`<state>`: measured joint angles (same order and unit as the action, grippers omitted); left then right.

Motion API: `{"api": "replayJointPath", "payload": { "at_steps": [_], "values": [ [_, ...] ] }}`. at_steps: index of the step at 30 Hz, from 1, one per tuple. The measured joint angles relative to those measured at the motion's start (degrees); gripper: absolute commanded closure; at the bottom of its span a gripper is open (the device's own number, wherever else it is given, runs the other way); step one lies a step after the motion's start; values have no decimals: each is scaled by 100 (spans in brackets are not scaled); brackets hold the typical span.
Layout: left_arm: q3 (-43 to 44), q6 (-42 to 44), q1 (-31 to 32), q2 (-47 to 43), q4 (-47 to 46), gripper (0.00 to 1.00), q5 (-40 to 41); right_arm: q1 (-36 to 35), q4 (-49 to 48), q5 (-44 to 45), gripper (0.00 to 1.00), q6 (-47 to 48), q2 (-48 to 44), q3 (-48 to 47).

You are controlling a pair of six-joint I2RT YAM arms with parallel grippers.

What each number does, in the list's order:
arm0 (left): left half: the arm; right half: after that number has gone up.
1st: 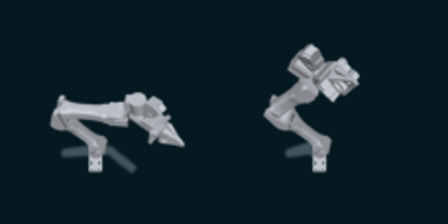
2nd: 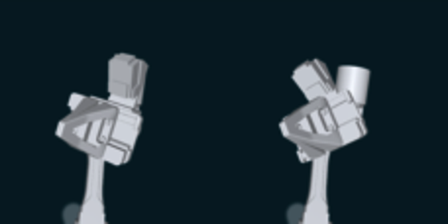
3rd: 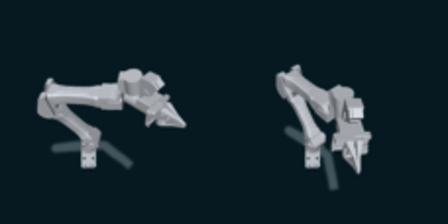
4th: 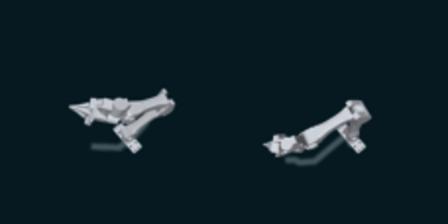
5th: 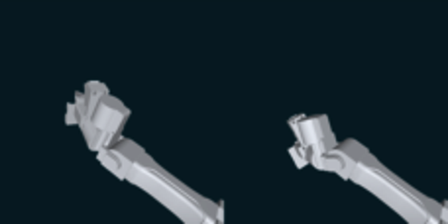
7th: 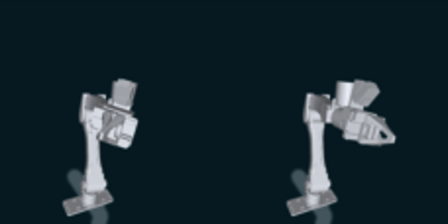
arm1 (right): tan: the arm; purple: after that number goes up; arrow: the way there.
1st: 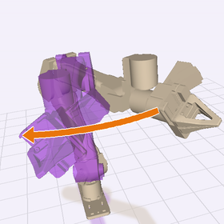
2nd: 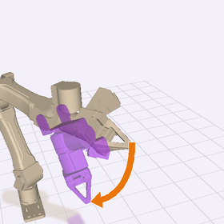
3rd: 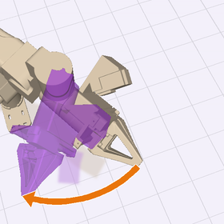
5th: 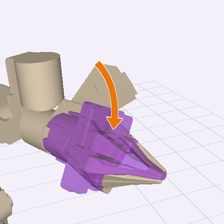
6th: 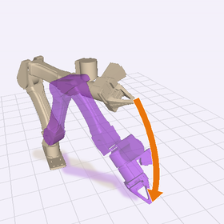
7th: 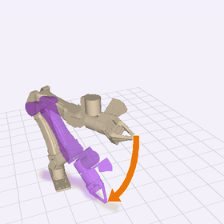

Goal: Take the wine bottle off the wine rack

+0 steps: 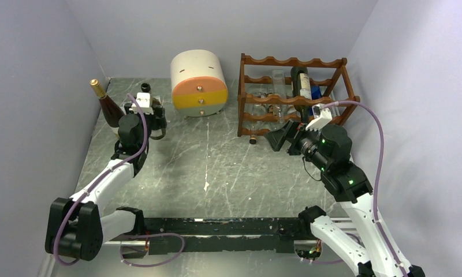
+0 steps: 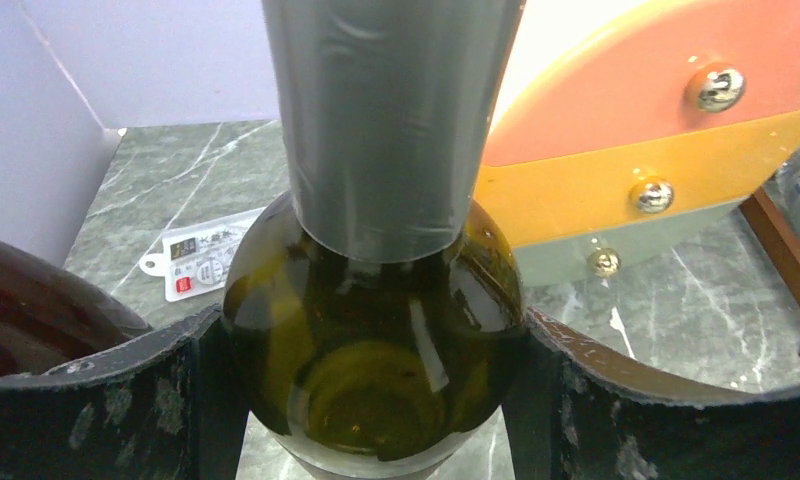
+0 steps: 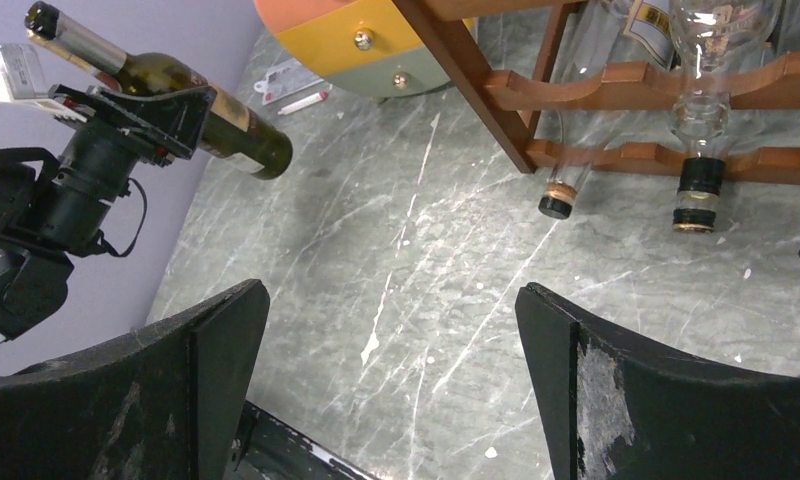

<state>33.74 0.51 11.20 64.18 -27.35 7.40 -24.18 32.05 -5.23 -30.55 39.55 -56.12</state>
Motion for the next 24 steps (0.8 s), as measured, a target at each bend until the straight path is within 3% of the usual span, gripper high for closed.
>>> {"api": "replayJointPath", "payload": {
  "at_steps": [24],
  "values": [
    [-702,-164,-483,813,-1576,93,533,0,-66,-74,0,103,-184,472]
  ]
}}
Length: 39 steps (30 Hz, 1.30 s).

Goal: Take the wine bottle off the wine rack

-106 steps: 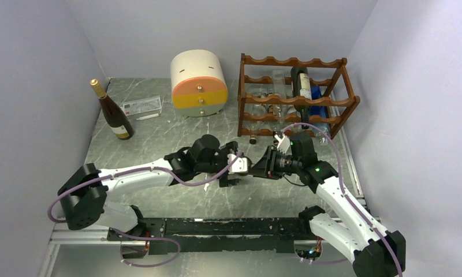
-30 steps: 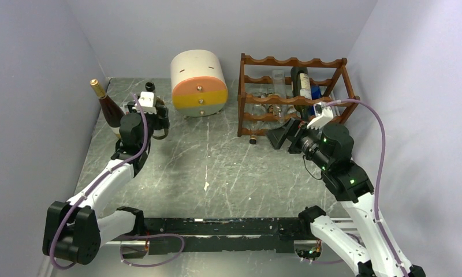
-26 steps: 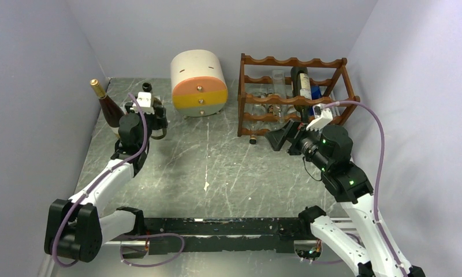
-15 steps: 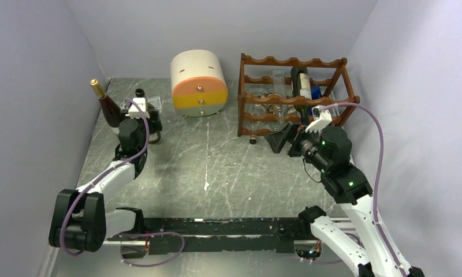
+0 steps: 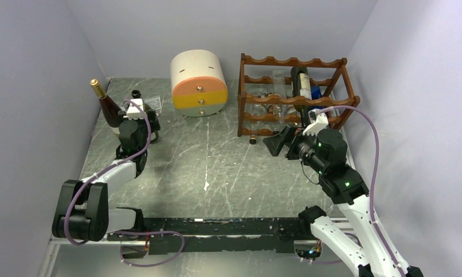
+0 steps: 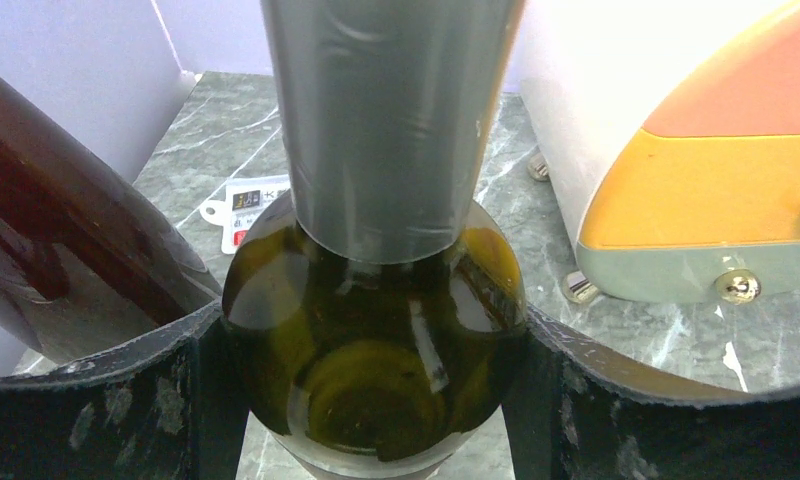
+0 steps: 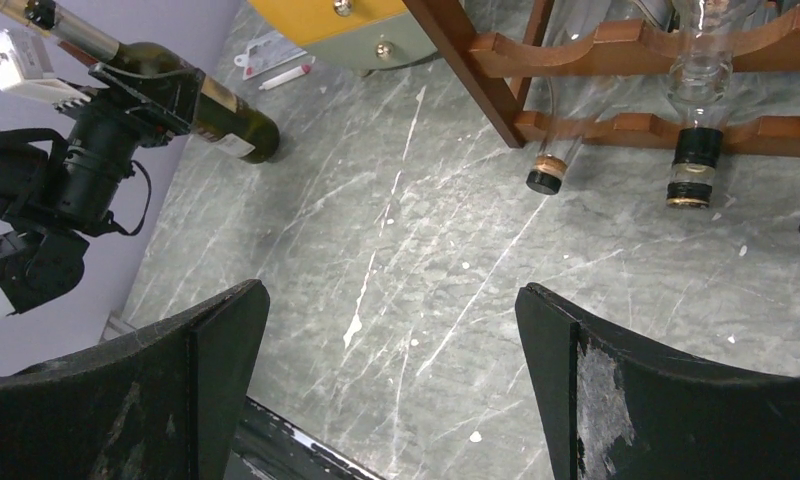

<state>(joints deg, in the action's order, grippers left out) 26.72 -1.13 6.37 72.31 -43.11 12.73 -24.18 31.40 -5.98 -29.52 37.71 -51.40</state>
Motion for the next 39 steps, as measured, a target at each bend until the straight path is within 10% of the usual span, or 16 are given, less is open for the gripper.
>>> {"api": "replayJointPath", "payload": {
  "at_steps": [5,10,21,31,39],
  "values": [
    [0,2,-28,153,-20,93,133,0,20,22,0,31,-57,0],
    [0,0,-33,249,-17,59,461,0,22,31,0,50,-125,2],
    [2,-114,-55,326,-28,45,575,0,129,87,0,127,-168,4],
    [76,-422,-57,243,245,2,684,0,122,2,0,11,-92,4],
    [236,-533,-59,-61,232,0,933,0,153,4,0,17,-70,2]
  ]
}}
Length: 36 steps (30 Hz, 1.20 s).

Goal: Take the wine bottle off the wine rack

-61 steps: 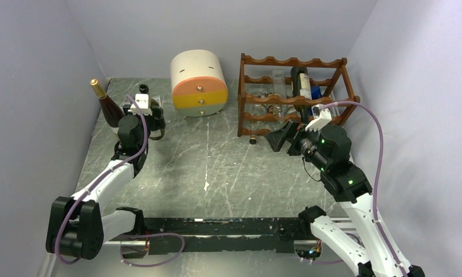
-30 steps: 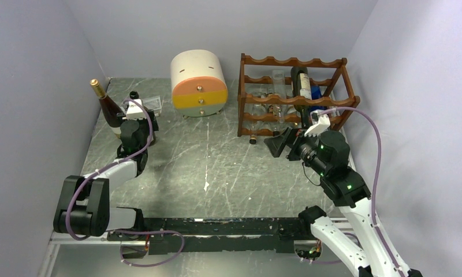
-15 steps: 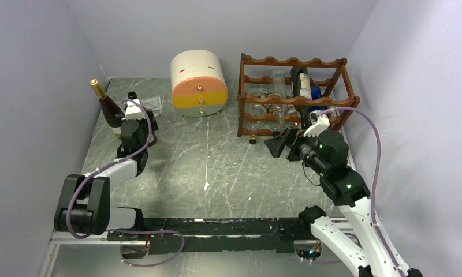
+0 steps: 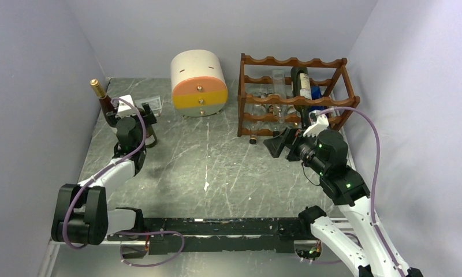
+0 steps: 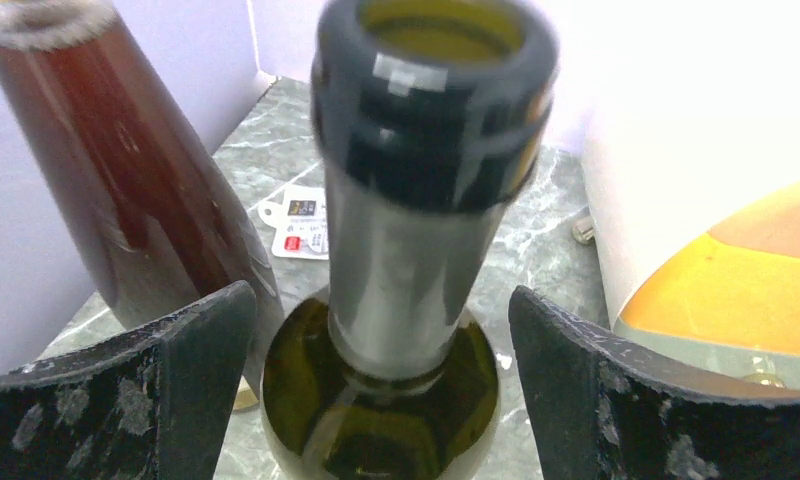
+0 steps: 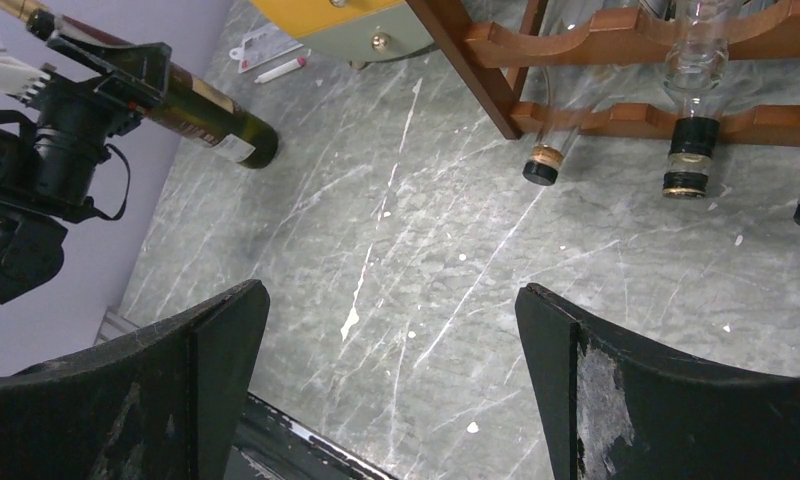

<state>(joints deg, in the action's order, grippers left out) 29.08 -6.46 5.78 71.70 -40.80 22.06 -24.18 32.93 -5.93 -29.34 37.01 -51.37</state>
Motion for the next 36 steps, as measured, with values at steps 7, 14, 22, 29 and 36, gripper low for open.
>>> {"api": "replayJointPath", "payload": {
  "at_steps": [7,14,22,29,36],
  "values": [
    [7,-44,0,-730,160,0,232,0,57,35,0,31,72,-15],
    [24,-74,0,-2181,396,1,411,0,212,181,0,197,214,-122],
    [820,-133,85,-2780,1534,0,216,0,-17,210,0,136,535,321],
    [933,-37,289,-3189,1775,1,-629,0,-184,267,0,-66,1139,501],
    [1005,-76,391,-2855,1799,1,-1755,4,-560,487,0,-203,1335,610]
  ]
}}
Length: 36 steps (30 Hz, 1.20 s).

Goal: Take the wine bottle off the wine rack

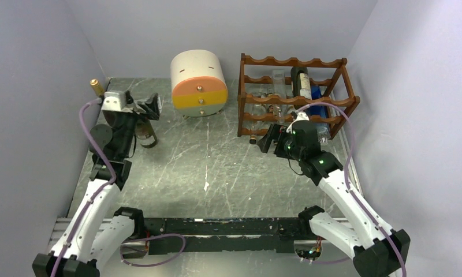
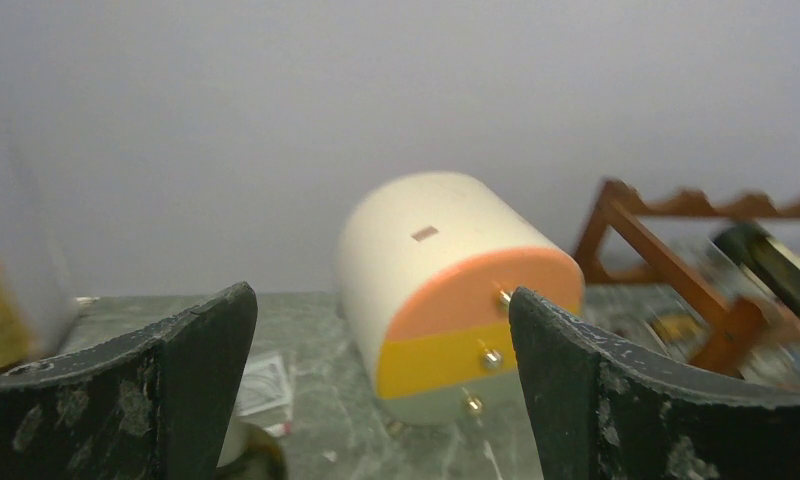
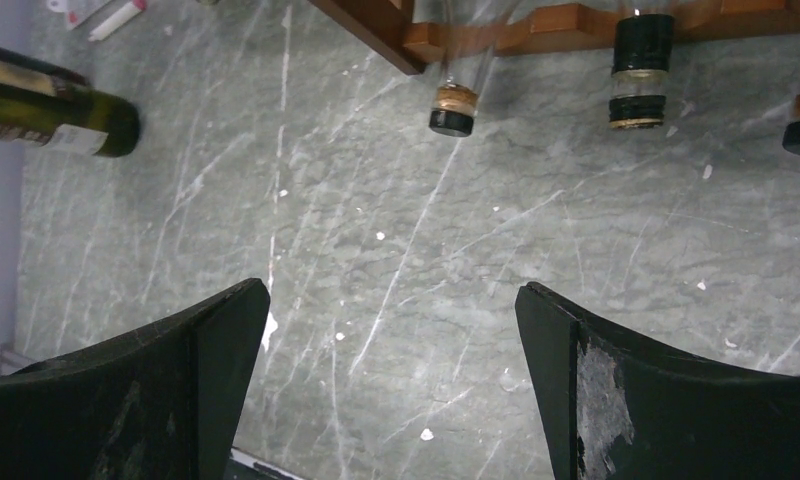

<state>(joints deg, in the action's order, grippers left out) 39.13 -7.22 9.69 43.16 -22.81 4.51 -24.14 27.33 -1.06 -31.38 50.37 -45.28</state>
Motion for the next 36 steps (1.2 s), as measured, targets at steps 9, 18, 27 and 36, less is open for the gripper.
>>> {"api": "replayJointPath", "payload": {
  "at_steps": [9,18,27,36],
  "values": [
    [146,-9,380,894,-24,0,-2059,1054,-378,-313,0,111,337,136],
    [153,63,612,892,-140,1,-2566,2374,-933,-994,4,304,522,136],
    [153,83,616,957,-142,2,-2592,2898,-1657,-1176,6,-15,505,374],
    [153,98,616,981,-146,2,-2599,2933,-1698,-1137,5,-63,503,426]
  ]
}}
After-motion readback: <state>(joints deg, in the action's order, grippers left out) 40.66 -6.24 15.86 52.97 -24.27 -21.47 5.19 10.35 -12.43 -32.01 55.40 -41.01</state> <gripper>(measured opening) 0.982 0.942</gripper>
